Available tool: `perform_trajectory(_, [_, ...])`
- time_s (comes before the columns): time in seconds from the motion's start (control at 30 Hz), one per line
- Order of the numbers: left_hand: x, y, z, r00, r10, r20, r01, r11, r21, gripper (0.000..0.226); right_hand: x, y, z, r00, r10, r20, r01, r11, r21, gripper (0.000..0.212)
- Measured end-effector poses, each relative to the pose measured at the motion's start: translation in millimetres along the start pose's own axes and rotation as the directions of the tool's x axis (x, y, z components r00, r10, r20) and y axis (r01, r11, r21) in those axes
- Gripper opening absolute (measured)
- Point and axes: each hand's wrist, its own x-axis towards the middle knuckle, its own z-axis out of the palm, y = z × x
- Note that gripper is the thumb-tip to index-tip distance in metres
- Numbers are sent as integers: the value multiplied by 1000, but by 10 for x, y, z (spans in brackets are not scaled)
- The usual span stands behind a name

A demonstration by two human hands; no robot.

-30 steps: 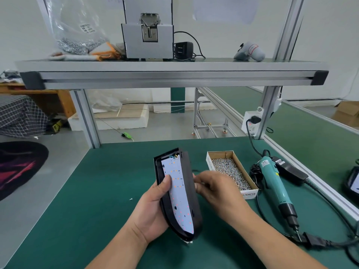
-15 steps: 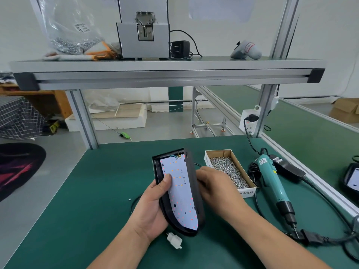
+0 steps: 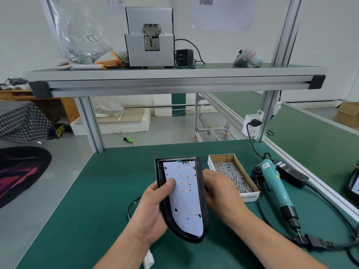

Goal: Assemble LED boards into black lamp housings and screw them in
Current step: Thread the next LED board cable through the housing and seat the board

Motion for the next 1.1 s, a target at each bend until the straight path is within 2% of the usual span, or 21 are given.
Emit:
perform_trajectory(0.1, [14, -49, -31, 999, -20, -25, 20, 1000, 8, 62, -3, 79, 2, 1000, 18, 23, -17, 999, -36, 6])
perform_trajectory(0.23, [46, -63, -22, 999, -31, -13, 31, 999, 8, 63, 23, 127, -50, 1000, 27, 5, -27, 999, -46, 10])
perform_trajectory(0.4, [35, 8, -27, 998, -50, 46, 49, 998, 36, 48, 6, 84, -79, 999, 26, -33, -28, 998, -60, 13])
perform_trajectory(0.53, [-8, 60, -27, 997, -55, 58, 53, 998, 44, 42, -6, 81, -97, 998, -13, -55, 5, 990, -138, 11])
perform_trajectory(0.63, [-34, 79, -26, 998, -51, 32, 50, 998, 24, 40, -21, 51, -114, 998, -28, -51, 18, 983, -185, 35])
perform_trajectory(0.77, [-52, 64, -2, 998, -50, 31, 50, 999, 2, 46, -45, 15, -125, 996, -48, -77, 30, 976, -217, 28])
perform_trajectory(0.87, [-56, 44, 15, 998, -52, 19, 52, 999, -12, 48, -52, -3, -122, 996, -52, -79, 31, 968, -248, 11])
perform_trajectory(1.1, [-43, 8, 98, 999, -40, 5, 40, 999, -14, 43, -60, -5, -140, 998, -55, -43, 43, 971, -233, 19])
